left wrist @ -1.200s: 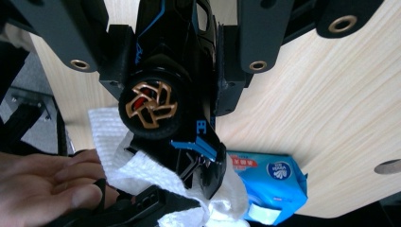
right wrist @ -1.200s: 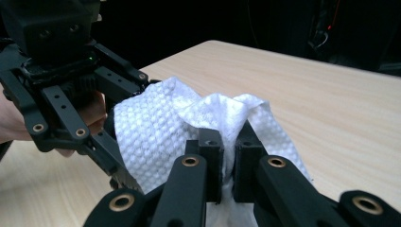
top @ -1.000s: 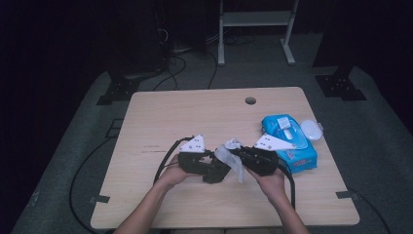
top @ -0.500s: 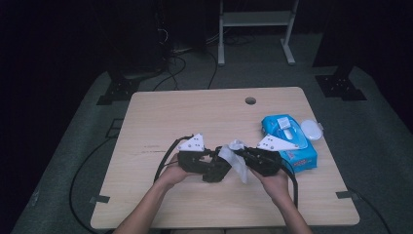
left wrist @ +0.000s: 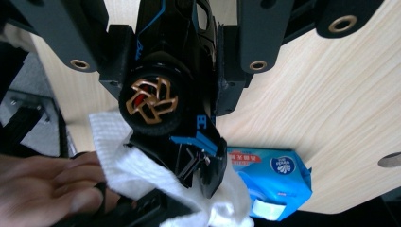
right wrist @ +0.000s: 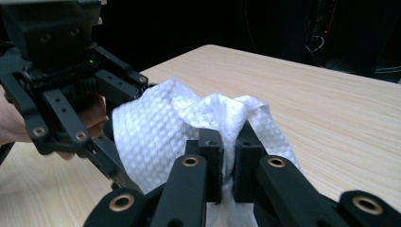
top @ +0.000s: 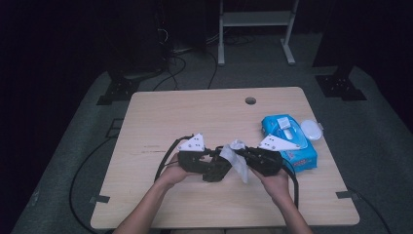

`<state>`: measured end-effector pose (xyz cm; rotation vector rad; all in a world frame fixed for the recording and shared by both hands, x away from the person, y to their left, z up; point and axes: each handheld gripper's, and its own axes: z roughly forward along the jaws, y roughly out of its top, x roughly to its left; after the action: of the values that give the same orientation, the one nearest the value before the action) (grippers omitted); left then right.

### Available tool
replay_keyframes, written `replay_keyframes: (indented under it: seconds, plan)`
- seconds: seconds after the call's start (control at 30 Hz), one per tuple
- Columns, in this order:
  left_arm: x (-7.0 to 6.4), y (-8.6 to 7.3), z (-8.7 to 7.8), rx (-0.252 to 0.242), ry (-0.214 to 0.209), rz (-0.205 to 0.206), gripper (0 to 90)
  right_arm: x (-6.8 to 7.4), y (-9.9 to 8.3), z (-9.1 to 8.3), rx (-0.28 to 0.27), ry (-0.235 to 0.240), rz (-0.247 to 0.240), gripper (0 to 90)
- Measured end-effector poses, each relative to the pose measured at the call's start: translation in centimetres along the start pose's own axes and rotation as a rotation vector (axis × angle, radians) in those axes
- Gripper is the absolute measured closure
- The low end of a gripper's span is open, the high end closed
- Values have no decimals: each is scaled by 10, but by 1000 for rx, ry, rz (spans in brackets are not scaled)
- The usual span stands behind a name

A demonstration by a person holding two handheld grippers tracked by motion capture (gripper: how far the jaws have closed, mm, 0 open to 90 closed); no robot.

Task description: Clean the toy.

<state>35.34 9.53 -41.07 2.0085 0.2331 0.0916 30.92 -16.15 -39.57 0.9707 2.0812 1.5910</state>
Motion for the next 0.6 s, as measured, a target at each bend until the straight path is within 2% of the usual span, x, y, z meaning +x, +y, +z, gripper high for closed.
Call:
replay_keyframes:
  seconds: [0.2,0.23,0.33,0.43,0.47,0.6]
  plan:
    - [-4,1,8,29,-6,18,583,14,13,3,-28,50,-32,846]
    - [-4,1,9,28,-9,19,583,17,16,4,-34,55,-50,846]
    - [-4,2,8,26,-11,19,583,18,17,6,-29,48,-71,846]
    - [-2,1,6,21,-5,9,583,8,13,2,-4,6,-59,846]
    - [-2,1,6,25,-3,13,583,8,13,1,-2,6,-51,846]
    - [-5,5,14,48,-10,35,583,21,17,5,-5,49,-78,845]
